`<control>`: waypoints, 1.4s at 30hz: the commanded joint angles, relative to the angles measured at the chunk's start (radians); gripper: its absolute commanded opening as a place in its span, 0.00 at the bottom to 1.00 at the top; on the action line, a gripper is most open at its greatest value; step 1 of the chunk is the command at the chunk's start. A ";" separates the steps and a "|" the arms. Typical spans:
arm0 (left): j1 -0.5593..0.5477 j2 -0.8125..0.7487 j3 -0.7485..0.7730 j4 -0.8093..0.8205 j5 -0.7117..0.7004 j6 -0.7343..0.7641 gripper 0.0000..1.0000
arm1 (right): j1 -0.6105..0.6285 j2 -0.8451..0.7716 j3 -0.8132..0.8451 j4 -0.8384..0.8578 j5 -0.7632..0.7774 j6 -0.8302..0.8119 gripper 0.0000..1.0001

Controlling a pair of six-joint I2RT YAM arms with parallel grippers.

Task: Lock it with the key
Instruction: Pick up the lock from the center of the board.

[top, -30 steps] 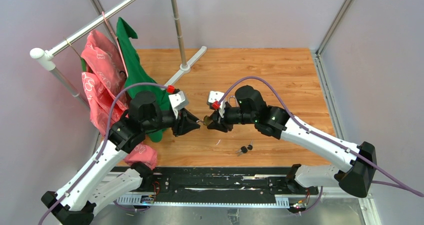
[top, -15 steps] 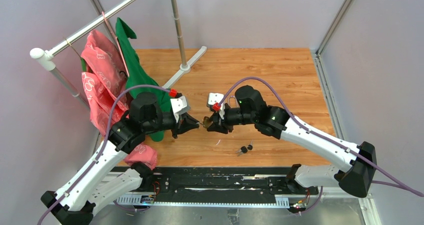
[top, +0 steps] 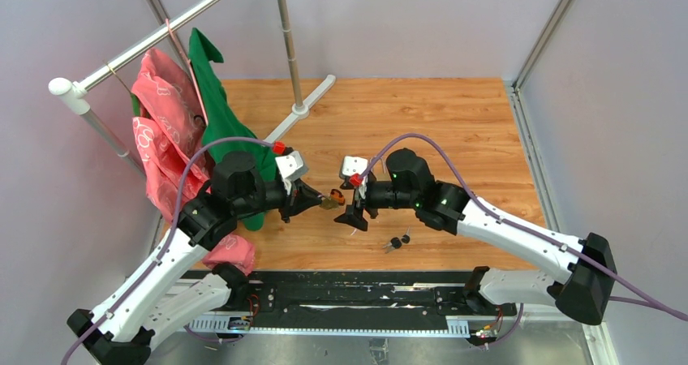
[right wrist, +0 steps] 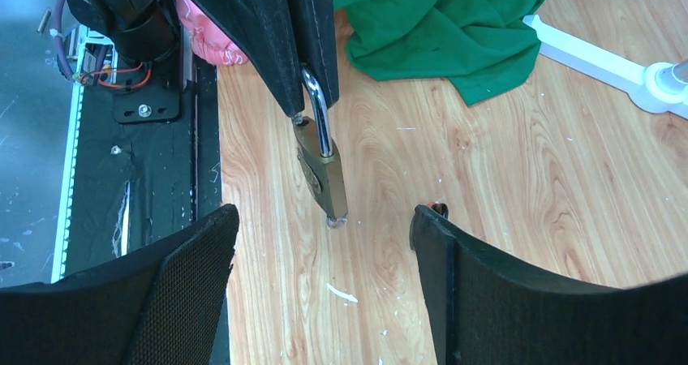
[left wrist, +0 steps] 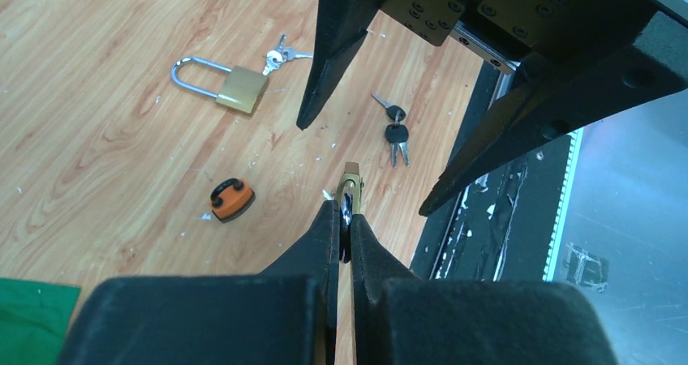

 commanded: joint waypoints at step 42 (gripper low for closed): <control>-0.047 -0.188 -0.179 0.490 0.025 -0.208 0.45 | -0.025 -0.102 -0.224 0.512 -0.164 0.184 0.00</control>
